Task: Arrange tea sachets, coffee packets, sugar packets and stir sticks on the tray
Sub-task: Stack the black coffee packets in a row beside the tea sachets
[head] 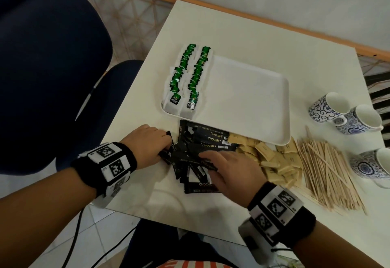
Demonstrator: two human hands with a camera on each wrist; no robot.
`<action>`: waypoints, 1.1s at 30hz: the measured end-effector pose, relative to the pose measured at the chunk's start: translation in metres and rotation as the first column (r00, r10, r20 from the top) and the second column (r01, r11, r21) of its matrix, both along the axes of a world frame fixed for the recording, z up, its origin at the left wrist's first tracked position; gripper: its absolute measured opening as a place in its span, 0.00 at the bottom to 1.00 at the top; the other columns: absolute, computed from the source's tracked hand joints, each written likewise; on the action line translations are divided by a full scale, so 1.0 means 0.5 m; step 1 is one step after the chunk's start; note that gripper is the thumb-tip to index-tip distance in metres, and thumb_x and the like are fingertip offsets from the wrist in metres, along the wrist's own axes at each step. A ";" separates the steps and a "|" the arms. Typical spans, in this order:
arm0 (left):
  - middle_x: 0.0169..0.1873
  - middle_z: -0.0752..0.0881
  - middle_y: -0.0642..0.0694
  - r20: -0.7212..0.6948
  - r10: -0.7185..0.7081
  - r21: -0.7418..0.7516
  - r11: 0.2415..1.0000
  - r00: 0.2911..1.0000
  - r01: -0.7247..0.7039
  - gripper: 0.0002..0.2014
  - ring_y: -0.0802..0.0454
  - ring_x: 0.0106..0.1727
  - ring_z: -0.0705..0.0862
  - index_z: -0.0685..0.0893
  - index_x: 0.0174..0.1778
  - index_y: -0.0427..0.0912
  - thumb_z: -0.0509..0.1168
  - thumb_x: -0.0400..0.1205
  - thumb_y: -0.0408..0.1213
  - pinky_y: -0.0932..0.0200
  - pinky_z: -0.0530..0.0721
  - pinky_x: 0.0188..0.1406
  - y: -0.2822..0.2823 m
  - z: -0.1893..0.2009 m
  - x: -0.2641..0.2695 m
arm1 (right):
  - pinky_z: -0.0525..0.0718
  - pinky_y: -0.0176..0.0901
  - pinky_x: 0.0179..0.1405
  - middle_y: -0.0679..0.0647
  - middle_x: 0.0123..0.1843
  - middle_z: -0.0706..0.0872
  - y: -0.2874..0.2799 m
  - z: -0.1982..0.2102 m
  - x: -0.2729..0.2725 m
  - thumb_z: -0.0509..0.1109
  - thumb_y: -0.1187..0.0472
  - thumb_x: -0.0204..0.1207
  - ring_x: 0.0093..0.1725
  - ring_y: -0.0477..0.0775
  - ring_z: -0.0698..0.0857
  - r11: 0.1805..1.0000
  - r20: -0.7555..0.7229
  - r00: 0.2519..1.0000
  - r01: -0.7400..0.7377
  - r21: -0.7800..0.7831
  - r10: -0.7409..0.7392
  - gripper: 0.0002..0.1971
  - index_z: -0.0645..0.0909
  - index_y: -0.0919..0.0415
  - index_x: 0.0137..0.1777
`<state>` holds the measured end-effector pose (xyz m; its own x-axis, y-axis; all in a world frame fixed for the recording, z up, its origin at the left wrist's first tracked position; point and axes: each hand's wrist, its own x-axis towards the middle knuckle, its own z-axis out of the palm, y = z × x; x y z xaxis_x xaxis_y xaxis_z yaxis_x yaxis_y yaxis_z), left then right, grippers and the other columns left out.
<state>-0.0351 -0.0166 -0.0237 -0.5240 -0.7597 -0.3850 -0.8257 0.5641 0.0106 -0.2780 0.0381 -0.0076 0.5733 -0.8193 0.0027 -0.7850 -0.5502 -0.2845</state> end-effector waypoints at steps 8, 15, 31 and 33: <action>0.58 0.80 0.50 -0.039 -0.002 0.067 0.998 0.999 0.005 0.11 0.46 0.54 0.81 0.74 0.63 0.48 0.56 0.85 0.41 0.56 0.73 0.50 0.002 0.007 0.004 | 0.86 0.54 0.48 0.53 0.54 0.84 -0.065 -0.043 0.015 0.70 0.46 0.72 0.51 0.59 0.84 0.982 -0.101 0.982 0.148 -0.120 -0.161 0.20 0.83 0.54 0.61; 0.56 0.81 0.48 -0.119 0.110 0.186 0.979 0.987 -0.086 0.12 0.44 0.53 0.81 0.70 0.65 0.46 0.55 0.87 0.43 0.56 0.74 0.45 0.006 0.011 -0.002 | 0.74 0.58 0.67 0.59 0.77 0.70 -0.052 -0.057 0.021 0.63 0.32 0.68 0.71 0.63 0.74 0.989 -0.357 0.926 0.143 0.038 -0.120 0.46 0.56 0.52 0.83; 0.43 0.84 0.43 -0.545 0.638 0.516 0.767 0.544 -0.382 0.05 0.46 0.42 0.83 0.77 0.53 0.46 0.62 0.84 0.40 0.55 0.82 0.44 -0.040 0.033 -0.047 | 0.76 0.44 0.59 0.51 0.61 0.76 -0.130 -0.045 0.015 0.70 0.52 0.71 0.60 0.55 0.75 0.954 -0.106 0.982 0.180 0.241 -0.159 0.27 0.72 0.50 0.72; 0.40 0.84 0.49 -0.556 0.670 0.537 0.741 0.492 -0.403 0.02 0.53 0.39 0.82 0.78 0.49 0.52 0.64 0.82 0.40 0.61 0.82 0.40 -0.048 0.033 -0.048 | 0.75 0.42 0.57 0.51 0.58 0.78 -0.138 -0.043 0.007 0.71 0.53 0.71 0.58 0.55 0.77 0.945 -0.029 0.984 0.179 0.275 -0.178 0.25 0.75 0.51 0.69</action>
<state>-0.0592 -0.0405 -0.0075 -0.2484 -0.8989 -0.3609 -0.6252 -0.1358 0.7685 -0.2743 -0.0308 -0.0293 0.4175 -0.8767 -0.2388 -0.8644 -0.3021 -0.4019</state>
